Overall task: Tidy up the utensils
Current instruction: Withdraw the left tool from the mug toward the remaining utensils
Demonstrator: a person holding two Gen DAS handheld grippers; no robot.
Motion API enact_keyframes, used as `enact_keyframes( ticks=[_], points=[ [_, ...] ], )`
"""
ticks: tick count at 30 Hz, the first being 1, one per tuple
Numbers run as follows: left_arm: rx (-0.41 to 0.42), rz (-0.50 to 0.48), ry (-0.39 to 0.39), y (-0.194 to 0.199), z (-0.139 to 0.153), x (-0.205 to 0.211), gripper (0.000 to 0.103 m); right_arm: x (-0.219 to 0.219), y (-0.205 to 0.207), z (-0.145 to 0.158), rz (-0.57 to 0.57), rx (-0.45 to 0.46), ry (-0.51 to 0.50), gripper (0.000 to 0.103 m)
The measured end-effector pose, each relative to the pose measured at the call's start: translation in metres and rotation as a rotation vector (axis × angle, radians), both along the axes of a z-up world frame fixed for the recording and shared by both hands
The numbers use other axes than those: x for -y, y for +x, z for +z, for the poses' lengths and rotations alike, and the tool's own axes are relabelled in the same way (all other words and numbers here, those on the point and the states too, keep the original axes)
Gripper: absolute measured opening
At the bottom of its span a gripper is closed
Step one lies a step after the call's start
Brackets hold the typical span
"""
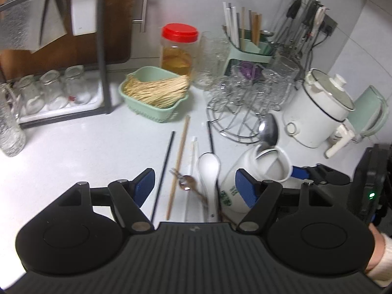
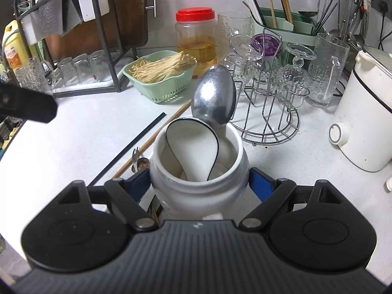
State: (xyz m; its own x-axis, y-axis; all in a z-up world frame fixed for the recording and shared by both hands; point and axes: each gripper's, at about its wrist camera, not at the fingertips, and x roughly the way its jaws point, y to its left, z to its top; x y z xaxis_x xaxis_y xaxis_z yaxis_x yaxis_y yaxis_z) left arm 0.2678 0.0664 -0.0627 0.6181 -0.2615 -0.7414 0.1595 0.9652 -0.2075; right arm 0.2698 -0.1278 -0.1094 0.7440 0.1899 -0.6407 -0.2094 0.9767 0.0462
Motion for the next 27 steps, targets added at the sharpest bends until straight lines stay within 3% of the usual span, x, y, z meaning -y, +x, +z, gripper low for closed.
enact_keyframes(
  ticks=[4,17,21,27],
  points=[
    [0.001,0.012,-0.042,-0.007,-0.008,-0.013,0.077,0.000,-0.002,-0.001,-0.014,0.009,0.002,0.089],
    [-0.041,0.044,-0.008,-0.002,-0.038,-0.019,0.077,0.004,-0.010,-0.003,-0.051,0.023,0.009,0.089],
    [-0.075,0.061,0.027,0.006,-0.043,-0.016,0.094,0.005,-0.011,-0.003,-0.047,0.026,0.009,0.089],
    [-0.115,0.048,0.022,0.013,-0.055,-0.014,0.094,0.006,-0.011,-0.003,-0.034,0.030,0.004,0.089]
  ],
)
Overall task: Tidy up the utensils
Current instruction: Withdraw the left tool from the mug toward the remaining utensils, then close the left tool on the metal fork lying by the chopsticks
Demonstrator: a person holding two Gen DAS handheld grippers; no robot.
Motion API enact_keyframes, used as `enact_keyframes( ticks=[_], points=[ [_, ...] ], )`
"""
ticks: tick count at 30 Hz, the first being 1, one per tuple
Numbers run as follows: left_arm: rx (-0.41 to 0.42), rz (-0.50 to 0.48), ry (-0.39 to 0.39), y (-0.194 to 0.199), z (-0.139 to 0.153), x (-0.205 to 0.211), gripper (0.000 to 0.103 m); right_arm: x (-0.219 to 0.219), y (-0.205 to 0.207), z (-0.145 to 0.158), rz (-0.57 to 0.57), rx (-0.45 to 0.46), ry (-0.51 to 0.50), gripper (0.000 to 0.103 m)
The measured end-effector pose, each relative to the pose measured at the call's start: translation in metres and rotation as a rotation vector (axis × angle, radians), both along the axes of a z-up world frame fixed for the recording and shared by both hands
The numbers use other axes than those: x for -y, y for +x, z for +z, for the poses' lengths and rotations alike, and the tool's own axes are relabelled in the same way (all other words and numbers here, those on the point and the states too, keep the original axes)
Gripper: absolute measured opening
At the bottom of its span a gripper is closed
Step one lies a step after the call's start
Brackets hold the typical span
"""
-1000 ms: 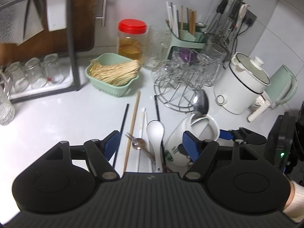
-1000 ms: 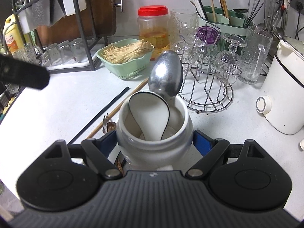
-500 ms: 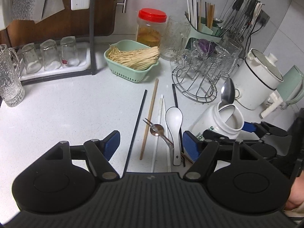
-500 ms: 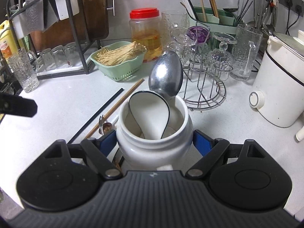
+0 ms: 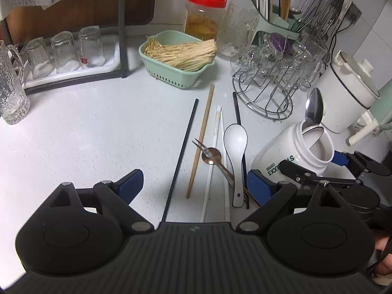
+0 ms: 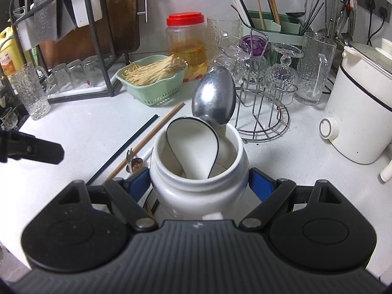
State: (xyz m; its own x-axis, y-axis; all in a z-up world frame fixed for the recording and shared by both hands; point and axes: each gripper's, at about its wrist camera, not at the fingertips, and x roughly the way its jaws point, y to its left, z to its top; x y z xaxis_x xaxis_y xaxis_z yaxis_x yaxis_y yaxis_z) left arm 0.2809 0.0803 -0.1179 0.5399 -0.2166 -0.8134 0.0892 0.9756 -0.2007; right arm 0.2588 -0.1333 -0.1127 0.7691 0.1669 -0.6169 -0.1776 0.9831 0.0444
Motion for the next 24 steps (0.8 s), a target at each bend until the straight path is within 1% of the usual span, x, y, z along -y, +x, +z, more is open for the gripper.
enact_keyframes(
  ticks=[8,11,13,17,20,22,24],
  points=[
    [0.006,0.025,0.030,0.003,-0.018,-0.002,0.094,0.005,0.000,-0.001,0.008,0.008,0.007,0.089],
    [0.006,0.034,0.063,0.005,-0.023,-0.002,0.094,0.008,0.000,-0.001,0.002,0.011,0.011,0.089],
    [0.012,0.025,0.048,0.006,-0.026,-0.003,0.094,0.009,0.000,-0.002,-0.003,0.011,0.013,0.089],
    [0.024,0.008,0.063,0.009,-0.035,0.000,0.092,0.010,0.000,-0.002,0.001,0.015,0.012,0.089],
    [0.018,-0.018,0.077,0.015,-0.043,0.006,0.083,0.011,0.000,-0.002,0.007,0.017,0.011,0.089],
    [0.008,-0.028,0.079,0.021,-0.049,0.010,0.070,0.012,0.000,-0.002,0.013,0.019,0.010,0.089],
    [-0.003,-0.026,0.065,0.026,-0.055,0.011,0.063,0.012,-0.001,-0.003,0.020,0.020,0.009,0.089]
  ],
)
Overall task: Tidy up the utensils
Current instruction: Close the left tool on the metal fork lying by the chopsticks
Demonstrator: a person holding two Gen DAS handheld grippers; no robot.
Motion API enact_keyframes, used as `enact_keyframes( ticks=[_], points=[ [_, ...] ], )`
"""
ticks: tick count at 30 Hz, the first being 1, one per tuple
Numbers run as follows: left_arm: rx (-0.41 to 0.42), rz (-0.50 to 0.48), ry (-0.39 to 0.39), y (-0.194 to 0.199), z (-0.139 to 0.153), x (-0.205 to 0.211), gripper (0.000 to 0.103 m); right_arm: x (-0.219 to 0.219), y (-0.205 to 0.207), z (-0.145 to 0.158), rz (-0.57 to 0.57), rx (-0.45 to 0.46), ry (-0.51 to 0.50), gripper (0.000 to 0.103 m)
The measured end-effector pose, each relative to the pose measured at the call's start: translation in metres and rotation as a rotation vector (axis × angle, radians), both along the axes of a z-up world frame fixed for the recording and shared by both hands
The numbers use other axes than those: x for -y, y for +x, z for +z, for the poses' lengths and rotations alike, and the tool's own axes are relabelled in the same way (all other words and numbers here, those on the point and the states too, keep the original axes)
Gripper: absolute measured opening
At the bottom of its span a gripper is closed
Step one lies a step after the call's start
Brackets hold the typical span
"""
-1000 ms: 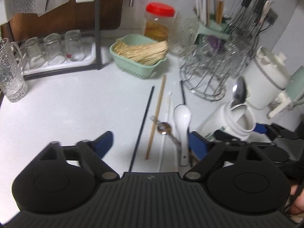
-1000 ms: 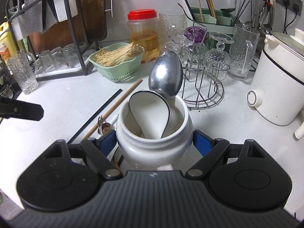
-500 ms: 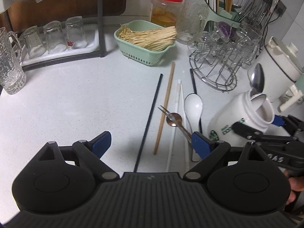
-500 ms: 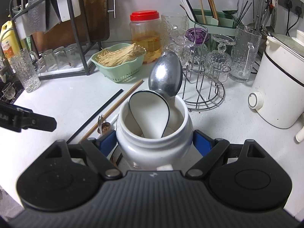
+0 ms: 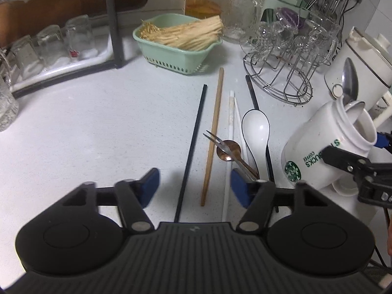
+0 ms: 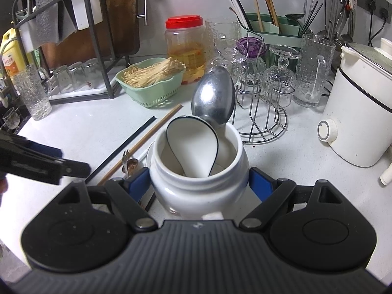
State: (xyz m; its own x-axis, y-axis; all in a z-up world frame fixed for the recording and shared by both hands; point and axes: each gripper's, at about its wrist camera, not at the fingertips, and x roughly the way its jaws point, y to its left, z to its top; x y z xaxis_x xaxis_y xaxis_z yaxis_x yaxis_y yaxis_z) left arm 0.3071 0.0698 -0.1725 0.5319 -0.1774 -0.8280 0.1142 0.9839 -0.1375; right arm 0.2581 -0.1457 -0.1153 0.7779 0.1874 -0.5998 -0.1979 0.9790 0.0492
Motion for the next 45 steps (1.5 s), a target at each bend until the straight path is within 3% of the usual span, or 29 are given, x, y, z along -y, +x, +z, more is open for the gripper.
enact_keyframes(
  ticks=[3,7,13,15,23,31,36,45],
  points=[
    [-0.023,0.011,-0.071,0.009,-0.007,-0.002,0.050,0.001,0.000,0.000,0.010,0.001,-0.002,0.089],
    [-0.061,0.066,-0.198,0.022,-0.011,-0.006,0.043,0.002,0.001,0.000,0.024,0.002,-0.006,0.089],
    [-0.162,0.168,-0.279,0.046,-0.019,0.004,0.025,0.004,0.001,0.001,0.037,0.002,-0.007,0.089],
    [-0.188,0.194,-0.301,0.052,-0.020,0.010,0.025,0.004,0.001,0.000,0.040,0.005,-0.008,0.089],
    [-0.291,0.201,-0.208,0.069,-0.022,0.037,0.025,0.007,0.000,-0.001,0.051,0.015,-0.003,0.089],
    [-0.327,0.189,-0.062,0.077,-0.021,0.058,0.024,0.009,0.001,-0.002,0.072,0.020,-0.006,0.089],
    [-0.335,0.212,-0.057,0.079,-0.025,0.059,0.024,0.011,0.000,-0.002,0.082,0.025,0.001,0.089],
    [-0.282,0.220,-0.030,0.082,-0.018,0.061,0.004,0.014,0.002,-0.003,0.091,0.031,0.010,0.089]
  ],
)
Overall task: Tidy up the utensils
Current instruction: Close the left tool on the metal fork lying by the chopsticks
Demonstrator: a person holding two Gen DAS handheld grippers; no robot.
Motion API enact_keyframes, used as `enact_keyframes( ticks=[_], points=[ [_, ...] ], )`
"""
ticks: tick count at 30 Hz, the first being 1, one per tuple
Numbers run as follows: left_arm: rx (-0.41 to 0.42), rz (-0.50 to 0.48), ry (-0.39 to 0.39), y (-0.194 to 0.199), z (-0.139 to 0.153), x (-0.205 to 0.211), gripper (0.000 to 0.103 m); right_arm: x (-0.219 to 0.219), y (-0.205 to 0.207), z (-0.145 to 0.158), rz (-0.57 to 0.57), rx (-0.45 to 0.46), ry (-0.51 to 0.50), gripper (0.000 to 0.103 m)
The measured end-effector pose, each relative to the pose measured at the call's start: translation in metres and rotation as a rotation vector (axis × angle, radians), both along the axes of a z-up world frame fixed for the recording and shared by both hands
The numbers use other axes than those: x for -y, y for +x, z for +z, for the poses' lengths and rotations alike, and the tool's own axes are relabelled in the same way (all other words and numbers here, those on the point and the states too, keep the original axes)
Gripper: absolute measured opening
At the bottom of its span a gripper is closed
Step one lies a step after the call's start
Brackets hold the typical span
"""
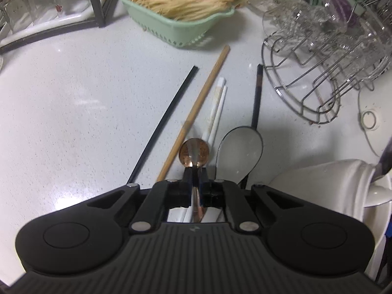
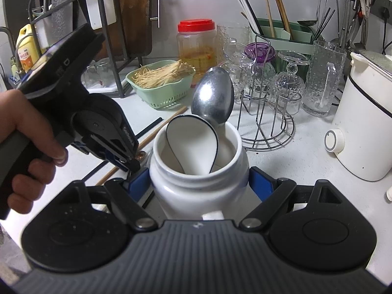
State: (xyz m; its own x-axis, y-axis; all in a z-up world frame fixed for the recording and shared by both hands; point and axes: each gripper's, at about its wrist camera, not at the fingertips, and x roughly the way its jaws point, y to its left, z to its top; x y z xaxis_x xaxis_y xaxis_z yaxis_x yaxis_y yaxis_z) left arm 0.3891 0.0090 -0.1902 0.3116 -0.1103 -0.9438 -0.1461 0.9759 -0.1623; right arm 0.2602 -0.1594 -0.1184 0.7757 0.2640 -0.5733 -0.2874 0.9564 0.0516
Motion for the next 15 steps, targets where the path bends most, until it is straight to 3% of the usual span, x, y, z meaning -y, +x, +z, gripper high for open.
enact_keyframes(
  ticks=[15],
  points=[
    [0.116,0.022,-0.036,-0.020,0.026,-0.016,0.003,0.001,0.002,0.000,0.008,0.001,0.003,0.089]
  ],
)
